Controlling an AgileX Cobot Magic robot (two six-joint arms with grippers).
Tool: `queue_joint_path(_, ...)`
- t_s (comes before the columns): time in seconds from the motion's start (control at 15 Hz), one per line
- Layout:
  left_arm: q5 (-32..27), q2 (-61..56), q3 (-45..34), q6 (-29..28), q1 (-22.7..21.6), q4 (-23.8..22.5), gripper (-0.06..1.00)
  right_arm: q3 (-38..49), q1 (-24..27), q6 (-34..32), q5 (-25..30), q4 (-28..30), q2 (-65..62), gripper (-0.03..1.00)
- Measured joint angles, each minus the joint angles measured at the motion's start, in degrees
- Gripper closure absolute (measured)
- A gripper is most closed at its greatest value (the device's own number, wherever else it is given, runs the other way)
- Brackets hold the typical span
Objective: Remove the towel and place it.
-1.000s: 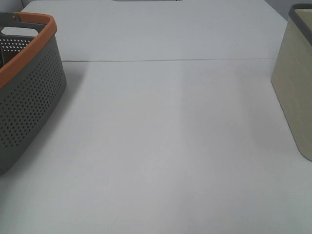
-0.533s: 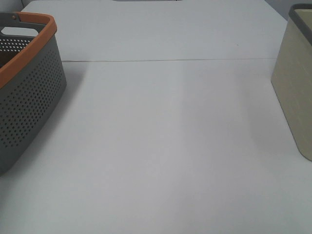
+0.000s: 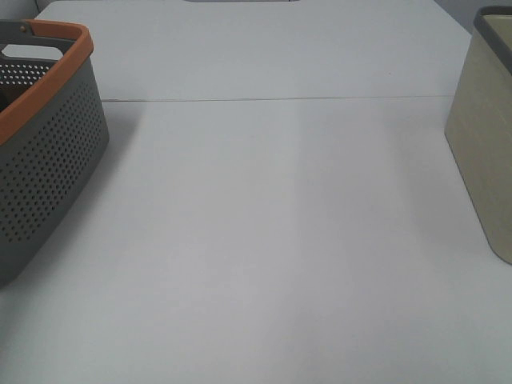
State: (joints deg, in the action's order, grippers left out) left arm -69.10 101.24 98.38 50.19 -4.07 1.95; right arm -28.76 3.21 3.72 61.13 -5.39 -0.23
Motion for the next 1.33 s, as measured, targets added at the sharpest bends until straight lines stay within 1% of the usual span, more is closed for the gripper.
queue_joint_path(0.07,-0.11,-1.2,0.86,0.29,0.0,0.97,0.94,0.0,0.0,0.0,0.0,0.0,0.0,0.23)
queue_joint_path(0.33,-0.29,-5.21,1.6,0.23,0.0,1.2,0.94,0.0,0.0,0.0,0.0,0.0,0.0,0.23)
queue_joint_path(0.6,-0.46,-10.94,1.66,-1.03,0.0,1.15,0.94,0.0,0.0,0.0,0.0,0.0,0.0,0.23)
queue_joint_path(0.67,-0.52,-12.55,1.66,-1.89,0.0,1.15,0.94,0.0,0.0,0.0,0.0,0.0,0.0,0.23)
queue_joint_path(0.73,-0.57,-15.53,1.66,-3.95,0.0,1.15,0.94,0.0,0.0,0.0,0.0,0.0,0.0,0.23)
queue_joint_path(1.0,-0.34,-18.85,3.15,-4.35,0.0,1.43,0.94,0.0,0.0,0.0,0.0,0.0,0.0,0.23)
queue_joint_path(1.13,-0.34,-19.71,5.61,-4.35,0.0,3.04,0.94,0.0,0.0,0.0,0.0,0.0,0.0,0.23)
queue_joint_path(1.33,-0.4,-19.94,10.89,-4.35,0.0,7.79,0.94,0.0,0.0,0.0,0.0,-0.06,0.0,0.23)
